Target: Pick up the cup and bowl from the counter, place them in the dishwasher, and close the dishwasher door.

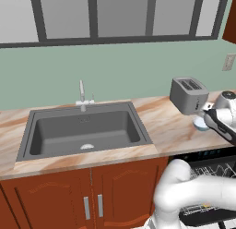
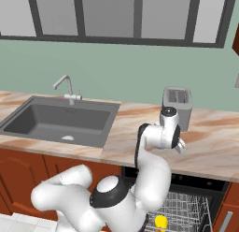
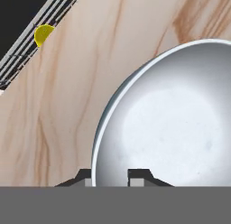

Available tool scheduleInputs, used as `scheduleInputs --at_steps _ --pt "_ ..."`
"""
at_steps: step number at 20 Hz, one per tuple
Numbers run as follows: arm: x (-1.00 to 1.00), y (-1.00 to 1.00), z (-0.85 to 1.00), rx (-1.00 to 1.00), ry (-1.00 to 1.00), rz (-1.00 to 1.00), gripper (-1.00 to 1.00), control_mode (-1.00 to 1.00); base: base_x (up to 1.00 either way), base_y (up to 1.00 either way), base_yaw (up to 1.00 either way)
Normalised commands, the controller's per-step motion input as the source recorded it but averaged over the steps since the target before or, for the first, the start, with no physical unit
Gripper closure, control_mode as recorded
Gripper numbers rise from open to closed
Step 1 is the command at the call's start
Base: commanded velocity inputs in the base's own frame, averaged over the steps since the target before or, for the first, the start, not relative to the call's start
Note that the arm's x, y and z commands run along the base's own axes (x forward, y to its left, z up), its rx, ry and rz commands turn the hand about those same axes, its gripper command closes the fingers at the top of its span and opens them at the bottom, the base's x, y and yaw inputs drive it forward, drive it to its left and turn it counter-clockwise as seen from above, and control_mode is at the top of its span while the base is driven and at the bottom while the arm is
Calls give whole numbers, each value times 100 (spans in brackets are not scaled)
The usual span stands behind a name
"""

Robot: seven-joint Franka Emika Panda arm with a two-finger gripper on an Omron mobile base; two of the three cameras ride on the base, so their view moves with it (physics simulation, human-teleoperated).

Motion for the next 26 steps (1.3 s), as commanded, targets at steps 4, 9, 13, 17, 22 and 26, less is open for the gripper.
scheduleInputs --at_steps 4,9,13,17,22,26 --pt "-53 0 37 -6 -7 2 100 -100 0 0 0" --pt "-59 0 32 -1 -10 0 100 -100 0 0 0" --pt "-59 0 14 0 -8 1 100 -100 0 0 0" --pt "-60 0 12 0 -11 0 100 -100 0 0 0" --pt "-57 0 1 0 -11 1 100 -100 0 0 0" --pt "-56 0 0 1 -7 2 100 -100 0 0 0"
